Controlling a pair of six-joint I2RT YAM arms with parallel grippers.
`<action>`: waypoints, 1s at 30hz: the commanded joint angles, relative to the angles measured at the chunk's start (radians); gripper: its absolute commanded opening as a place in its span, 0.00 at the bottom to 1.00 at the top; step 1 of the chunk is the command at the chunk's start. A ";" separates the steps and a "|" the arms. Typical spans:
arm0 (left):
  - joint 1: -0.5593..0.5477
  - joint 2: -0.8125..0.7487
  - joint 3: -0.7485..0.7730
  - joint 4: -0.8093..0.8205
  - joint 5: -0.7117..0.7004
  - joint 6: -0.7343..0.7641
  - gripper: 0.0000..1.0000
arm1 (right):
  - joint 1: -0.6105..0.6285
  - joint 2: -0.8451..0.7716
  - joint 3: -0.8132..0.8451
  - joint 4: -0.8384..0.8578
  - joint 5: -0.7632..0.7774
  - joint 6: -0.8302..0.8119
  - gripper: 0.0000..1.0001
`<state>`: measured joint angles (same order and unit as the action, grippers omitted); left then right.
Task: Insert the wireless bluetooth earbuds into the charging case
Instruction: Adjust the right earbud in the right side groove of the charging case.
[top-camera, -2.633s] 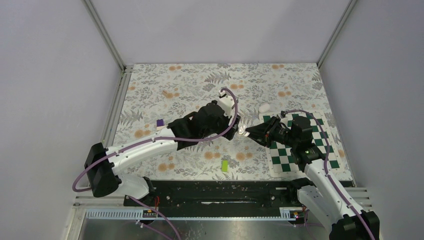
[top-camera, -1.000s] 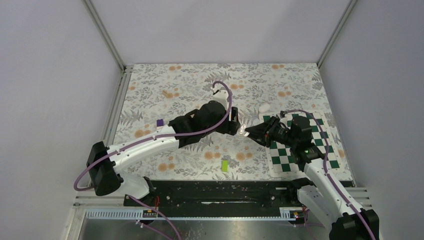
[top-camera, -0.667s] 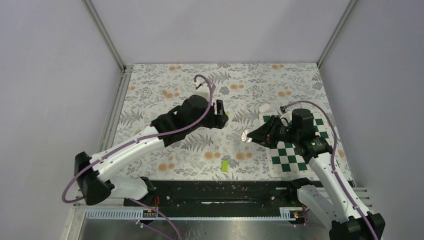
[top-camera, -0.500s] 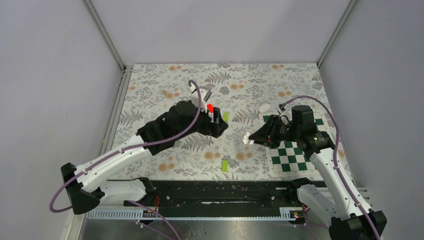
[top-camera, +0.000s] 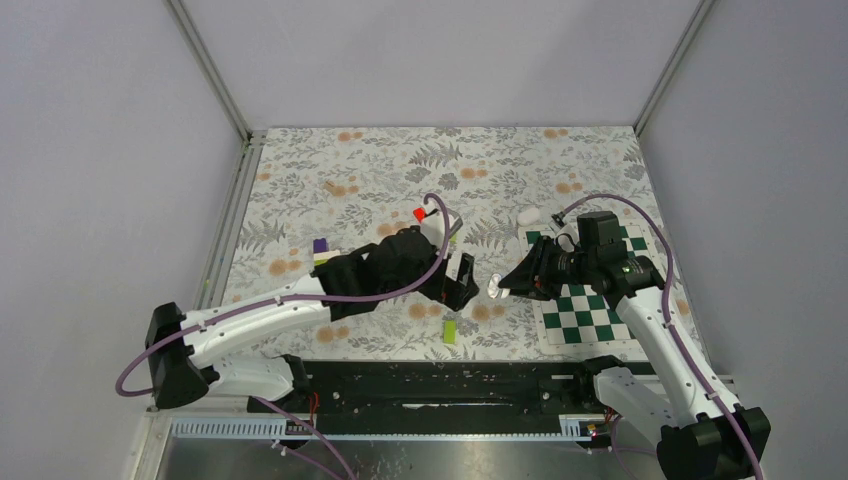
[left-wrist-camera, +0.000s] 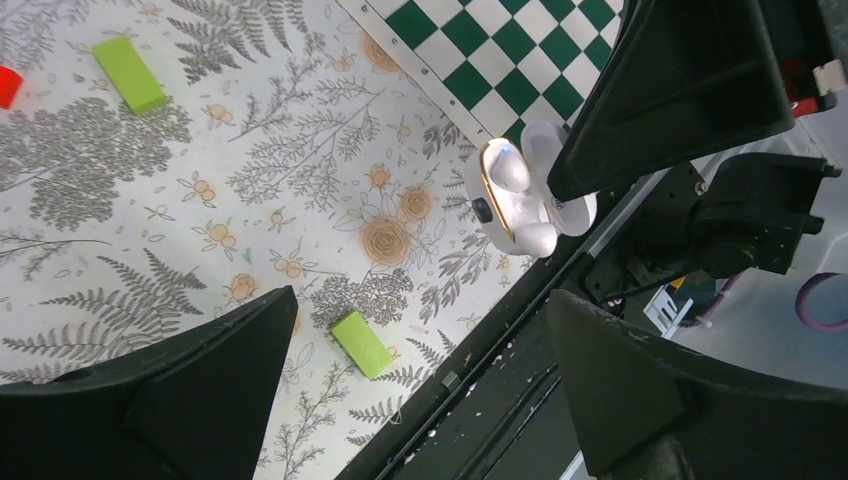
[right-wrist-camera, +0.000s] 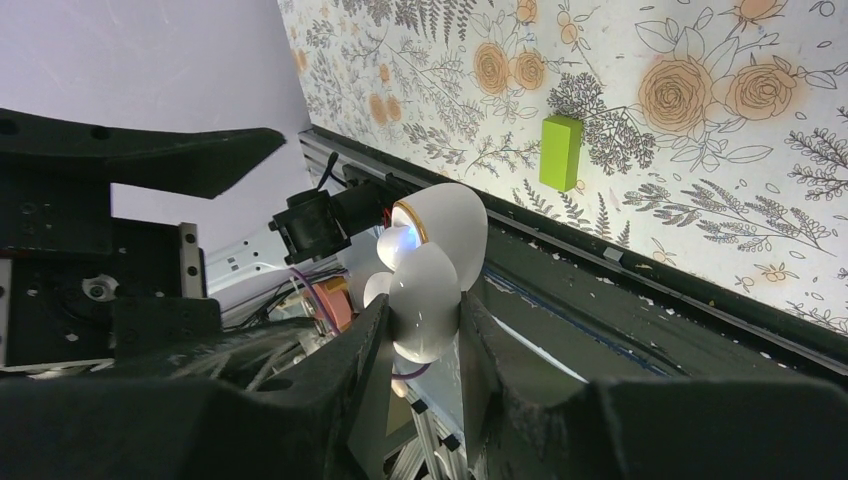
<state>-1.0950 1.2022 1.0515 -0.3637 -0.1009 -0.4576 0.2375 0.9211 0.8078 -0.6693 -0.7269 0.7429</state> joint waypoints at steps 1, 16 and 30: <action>-0.038 0.037 0.050 0.056 -0.031 -0.014 0.99 | 0.006 -0.008 0.044 0.003 -0.028 -0.007 0.00; -0.060 0.105 0.113 0.061 0.012 -0.153 0.54 | 0.006 -0.020 0.034 0.006 -0.014 0.011 0.00; -0.076 0.198 0.221 -0.042 0.006 -0.214 0.45 | 0.008 -0.017 0.035 0.019 -0.013 0.024 0.00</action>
<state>-1.1614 1.4010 1.2095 -0.3798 -0.0834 -0.6487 0.2375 0.9142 0.8085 -0.6682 -0.7261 0.7597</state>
